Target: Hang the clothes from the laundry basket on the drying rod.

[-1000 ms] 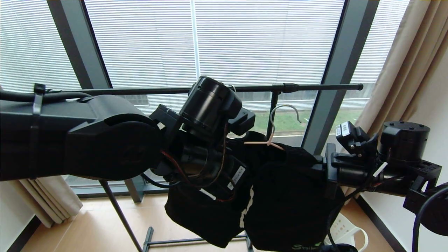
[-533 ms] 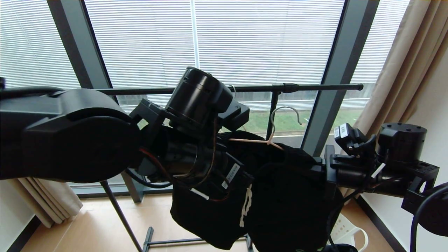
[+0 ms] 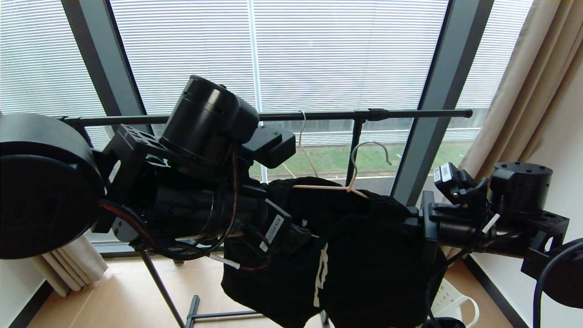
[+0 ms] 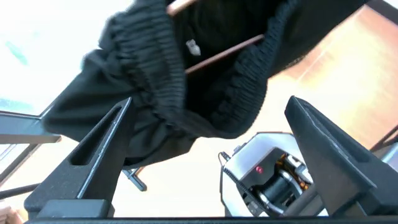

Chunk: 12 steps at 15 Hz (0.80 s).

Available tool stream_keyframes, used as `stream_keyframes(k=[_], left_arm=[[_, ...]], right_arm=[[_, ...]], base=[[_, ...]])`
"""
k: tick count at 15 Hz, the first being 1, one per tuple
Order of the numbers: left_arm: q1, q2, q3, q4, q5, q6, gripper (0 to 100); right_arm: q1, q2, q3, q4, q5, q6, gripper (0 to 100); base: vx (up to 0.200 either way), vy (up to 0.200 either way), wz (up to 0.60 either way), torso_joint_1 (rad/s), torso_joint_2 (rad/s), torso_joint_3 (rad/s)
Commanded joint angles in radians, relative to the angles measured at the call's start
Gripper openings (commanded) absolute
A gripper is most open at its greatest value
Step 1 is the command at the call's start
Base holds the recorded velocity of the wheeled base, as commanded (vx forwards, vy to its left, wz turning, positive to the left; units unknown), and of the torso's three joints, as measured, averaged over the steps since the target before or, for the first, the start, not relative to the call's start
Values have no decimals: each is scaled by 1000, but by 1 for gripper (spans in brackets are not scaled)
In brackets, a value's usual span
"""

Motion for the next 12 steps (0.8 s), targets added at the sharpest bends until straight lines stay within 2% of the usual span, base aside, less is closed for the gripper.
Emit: stream_keyframes(k=[1,3,4,6,7,8,11,12], left_arm=[[14,-21,3,-9,-1,0,100],[51,-63,2,-21,-6,11,100],[92,-80,0,-31,-23,43,100],[221,-92,11,-63,-188,178,100],[319,-91,13,-70,-346,296,100],[387,-80,14,-75,-448,399,100],[453,15,39,-112,-557,614,100],[454,23,53,-124,-603,651,100]], right_arm=[[-3,2,-1,0,0,-1,0],[-3,2,1,-2,2,-1,0],[-3,2,4,-2,5,-1,0],[-20,0,11,-3,53,-5,0],[-35,0,16,-31,108,-8,0],[-48,0,27,-49,123,-8,0],[-49,5,33,-57,122,-11,0],[-49,5,36,-57,122,-11,0]], base=[[0,0,0,0,0,0],[0,0,0,0,0,0],[0,0,0,0,0,0],[0,0,0,0,0,0],[0,0,0,0,0,0],[0,0,0,0,0,0],[0,0,0,0,0,0],[0,0,0,0,0,0]])
